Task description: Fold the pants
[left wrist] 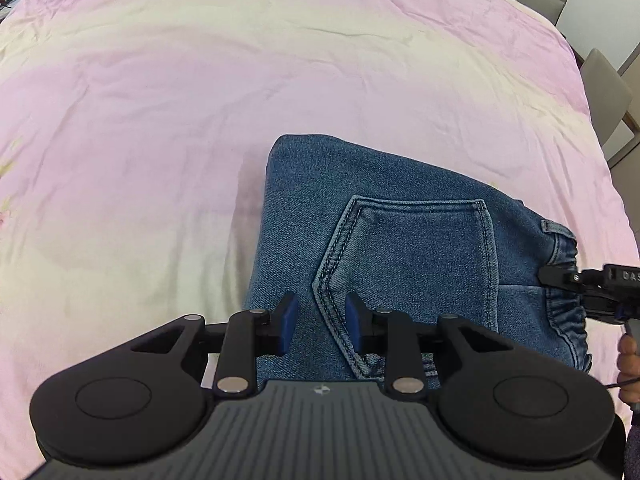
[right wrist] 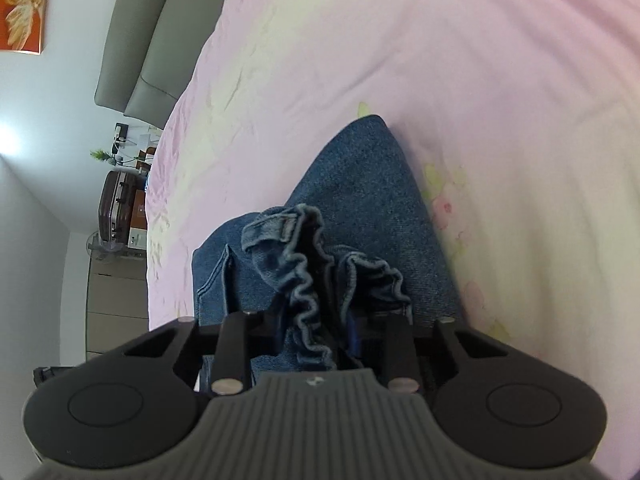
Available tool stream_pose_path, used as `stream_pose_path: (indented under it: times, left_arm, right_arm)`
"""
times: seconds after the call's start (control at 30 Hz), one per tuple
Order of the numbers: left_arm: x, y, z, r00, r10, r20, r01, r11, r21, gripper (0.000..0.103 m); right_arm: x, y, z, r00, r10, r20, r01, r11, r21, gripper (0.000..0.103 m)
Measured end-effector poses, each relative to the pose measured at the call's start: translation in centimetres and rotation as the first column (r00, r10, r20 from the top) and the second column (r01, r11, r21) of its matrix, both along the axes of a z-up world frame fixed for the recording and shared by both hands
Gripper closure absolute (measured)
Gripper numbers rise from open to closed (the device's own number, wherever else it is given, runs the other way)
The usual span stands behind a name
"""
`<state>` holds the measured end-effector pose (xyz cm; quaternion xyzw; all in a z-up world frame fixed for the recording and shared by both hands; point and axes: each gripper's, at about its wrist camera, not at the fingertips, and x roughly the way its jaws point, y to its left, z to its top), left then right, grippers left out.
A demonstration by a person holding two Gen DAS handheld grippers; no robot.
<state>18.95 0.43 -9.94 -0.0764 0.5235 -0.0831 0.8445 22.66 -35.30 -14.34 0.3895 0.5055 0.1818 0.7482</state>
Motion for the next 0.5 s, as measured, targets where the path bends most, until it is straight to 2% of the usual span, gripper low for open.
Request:
stream_pose_path:
  times: [0.1,0.2,0.27,0.3,0.37,0.5]
  left_arm:
    - [-0.2,0.5,0.4,0.999,0.012,0.035,-0.012,1.000,0.002,0.071]
    - [-0.3,1.1,1.0,0.997,0.044,0.064,-0.042,0.998,-0.037,0.071]
    - [-0.2,1.3,1.2,0.996,0.060,0.073,-0.056,0.997,-0.059,0.071]
    - [-0.2,1.3,1.4,0.995,0.064,0.081,-0.059,0.996,-0.063,0.071]
    - [-0.2,1.3,1.6,0.993,0.062,0.096,-0.056,0.996,-0.071,0.071]
    - [0.1,1.5,1.2,0.993,0.052,0.106,-0.044,0.996,-0.073,0.071]
  right_arm:
    - [-0.1,1.2,4.3,0.991,0.064,0.116,-0.058,0.997,-0.050,0.087]
    - [0.5,2.3,9.1,0.961,0.138,0.240,-0.114,0.987,-0.113,0.087]
    - [1.4,2.9,10.9,0.947,0.178,0.269,-0.134,0.976,-0.173,0.087]
    - [2.0,3.0,11.0,0.949,0.182,0.256,-0.134,0.972,-0.195,0.087]
    - [3.1,2.6,9.5,0.971,0.165,0.174,-0.126,0.968,-0.215,0.087]
    - [3.5,0.3,3.5,0.997,0.072,0.024,-0.065,0.972,-0.226,0.088]
